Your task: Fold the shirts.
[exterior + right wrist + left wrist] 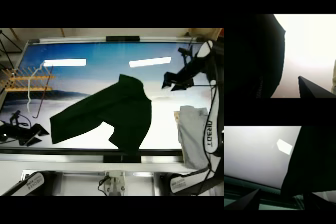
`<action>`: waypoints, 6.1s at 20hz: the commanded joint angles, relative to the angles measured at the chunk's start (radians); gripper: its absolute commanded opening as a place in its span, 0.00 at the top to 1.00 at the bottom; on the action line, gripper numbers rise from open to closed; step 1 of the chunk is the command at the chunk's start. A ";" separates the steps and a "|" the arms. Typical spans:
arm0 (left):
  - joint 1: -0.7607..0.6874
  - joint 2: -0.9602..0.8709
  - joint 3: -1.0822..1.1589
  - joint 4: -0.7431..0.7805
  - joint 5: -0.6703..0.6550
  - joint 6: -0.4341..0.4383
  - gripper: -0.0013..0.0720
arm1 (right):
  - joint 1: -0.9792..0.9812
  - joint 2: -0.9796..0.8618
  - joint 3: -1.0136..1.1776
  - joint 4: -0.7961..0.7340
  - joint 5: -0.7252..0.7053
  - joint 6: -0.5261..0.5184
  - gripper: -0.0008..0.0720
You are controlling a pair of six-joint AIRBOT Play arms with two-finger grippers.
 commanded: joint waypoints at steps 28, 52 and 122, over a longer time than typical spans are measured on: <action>-0.124 0.143 -0.087 -0.237 0.134 0.135 0.94 | 0.062 0.253 -1.015 0.367 -0.684 -0.068 0.90; -0.124 0.476 1.184 -0.064 -0.226 -0.098 0.94 | 0.056 0.999 -0.019 -0.330 -0.228 -0.165 0.89; -0.089 -0.068 -0.199 -0.117 -0.047 0.183 0.93 | -0.199 0.689 -0.942 -0.060 -0.074 -0.095 0.34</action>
